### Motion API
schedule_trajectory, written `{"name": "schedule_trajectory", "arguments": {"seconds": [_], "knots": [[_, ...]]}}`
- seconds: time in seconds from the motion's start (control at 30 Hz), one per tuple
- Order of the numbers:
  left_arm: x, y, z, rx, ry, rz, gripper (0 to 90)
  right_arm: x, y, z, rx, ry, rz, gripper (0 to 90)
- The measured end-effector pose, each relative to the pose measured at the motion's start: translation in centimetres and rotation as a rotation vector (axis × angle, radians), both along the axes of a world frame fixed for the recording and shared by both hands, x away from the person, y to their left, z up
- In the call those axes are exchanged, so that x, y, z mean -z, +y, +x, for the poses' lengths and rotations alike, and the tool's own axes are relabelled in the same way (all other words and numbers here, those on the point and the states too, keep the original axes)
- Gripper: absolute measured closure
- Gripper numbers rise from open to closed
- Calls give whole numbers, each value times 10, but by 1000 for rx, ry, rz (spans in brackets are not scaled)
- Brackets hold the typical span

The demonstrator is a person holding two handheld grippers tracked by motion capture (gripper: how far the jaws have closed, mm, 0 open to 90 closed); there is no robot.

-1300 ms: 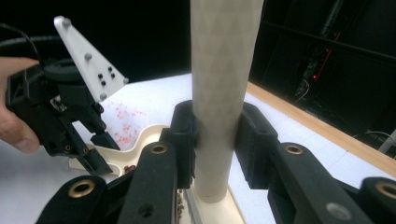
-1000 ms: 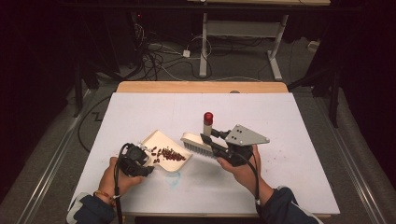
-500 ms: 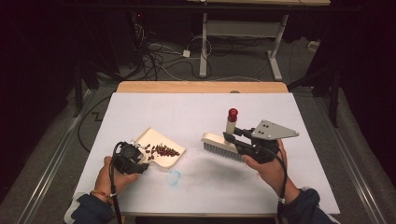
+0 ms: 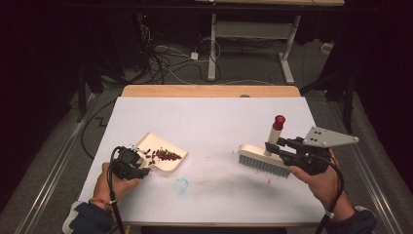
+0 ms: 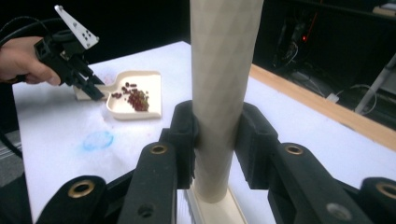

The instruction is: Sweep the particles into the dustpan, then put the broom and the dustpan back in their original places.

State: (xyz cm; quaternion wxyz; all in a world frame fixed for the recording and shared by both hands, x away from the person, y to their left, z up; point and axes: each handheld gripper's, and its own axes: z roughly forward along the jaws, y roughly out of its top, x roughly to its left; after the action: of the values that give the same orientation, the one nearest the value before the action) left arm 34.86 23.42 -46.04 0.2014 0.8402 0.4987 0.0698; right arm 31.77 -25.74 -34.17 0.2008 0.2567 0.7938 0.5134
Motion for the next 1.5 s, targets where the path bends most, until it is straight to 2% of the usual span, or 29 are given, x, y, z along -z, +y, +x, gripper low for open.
{"name": "schedule_trajectory", "arguments": {"seconds": [0.4,0.53,0.57,0.67,0.73,0.9,0.97,1.0,1.07,1.1,1.23,1.33,1.4,1.43,1.5], "knots": [[-2,15,-5,-61,-8,-10,633,8,-51,-9,-7,107,-73,707],[-1,20,-6,-97,-20,-5,633,10,-62,-5,-17,154,-69,707],[0,20,-6,-115,-29,5,633,10,-63,-2,-29,169,-81,707],[4,19,-5,-124,-24,14,633,12,-63,12,-61,219,-125,706],[6,17,-5,-130,-22,15,633,13,-61,24,-62,245,-139,706],[6,13,-3,-152,-31,-15,629,17,-56,49,-53,276,-138,702],[6,8,-5,-148,-23,-50,593,21,-53,57,-33,287,-117,698],[6,6,-6,-147,-24,-52,562,23,-53,61,-24,290,-108,695],[6,2,-10,-141,-26,-44,554,27,-52,68,11,300,-93,684],[6,1,-12,-137,-25,-55,551,29,-52,72,26,307,-88,682],[4,-1,-19,-110,-27,-63,532,38,-48,88,79,320,-90,663],[2,-4,-23,-89,-40,-53,519,46,-45,101,118,339,-89,650],[1,-6,-25,-74,-54,-28,516,50,-44,107,134,351,-90,640],[1,-6,-25,-71,-57,-25,514,53,-43,111,166,355,-103,628],[-1,-6,-26,-58,-89,-49,505,56,-43,117,206,342,-116,607]]}}
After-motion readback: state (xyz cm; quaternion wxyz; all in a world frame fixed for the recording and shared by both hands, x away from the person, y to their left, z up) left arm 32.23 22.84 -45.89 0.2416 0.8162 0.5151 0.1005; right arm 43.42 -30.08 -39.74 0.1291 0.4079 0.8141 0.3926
